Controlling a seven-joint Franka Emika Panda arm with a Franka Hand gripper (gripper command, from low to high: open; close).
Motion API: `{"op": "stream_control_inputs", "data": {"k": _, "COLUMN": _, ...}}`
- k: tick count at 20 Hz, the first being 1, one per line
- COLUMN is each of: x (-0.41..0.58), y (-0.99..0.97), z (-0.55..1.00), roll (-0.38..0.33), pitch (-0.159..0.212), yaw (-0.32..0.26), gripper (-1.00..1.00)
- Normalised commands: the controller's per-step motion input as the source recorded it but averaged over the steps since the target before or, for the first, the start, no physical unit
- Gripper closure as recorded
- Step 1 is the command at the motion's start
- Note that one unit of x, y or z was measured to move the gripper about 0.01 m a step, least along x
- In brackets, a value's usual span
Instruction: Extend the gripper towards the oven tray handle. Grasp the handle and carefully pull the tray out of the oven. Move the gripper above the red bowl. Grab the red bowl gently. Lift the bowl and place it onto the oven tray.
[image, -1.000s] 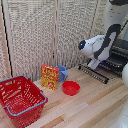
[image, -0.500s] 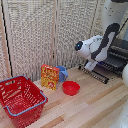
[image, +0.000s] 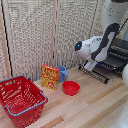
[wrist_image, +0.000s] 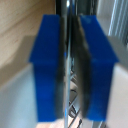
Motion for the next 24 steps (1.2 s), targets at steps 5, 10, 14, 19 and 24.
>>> {"op": "stream_control_inputs", "data": {"k": 5, "x": 0.244, "y": 0.08, "z": 0.79, "roll": 0.019, "pitch": -0.002, "yaw": -0.031, "gripper": -1.00}}
{"op": "stream_control_inputs", "data": {"k": 10, "x": 0.116, "y": 0.09, "z": 0.72, "roll": 0.109, "pitch": 0.053, "yaw": -0.114, "gripper": -1.00}}
{"op": "stream_control_inputs", "data": {"k": 14, "x": 0.009, "y": 0.18, "z": 0.40, "roll": 0.213, "pitch": 0.099, "yaw": -0.147, "gripper": -1.00}}
{"op": "stream_control_inputs", "data": {"k": 19, "x": 0.000, "y": 0.23, "z": 0.23, "roll": 0.275, "pitch": 0.036, "yaw": -0.205, "gripper": -1.00}}
{"op": "stream_control_inputs", "data": {"k": 24, "x": -0.001, "y": 0.27, "z": 0.26, "roll": 0.255, "pitch": 0.001, "yaw": -0.219, "gripper": -1.00}}
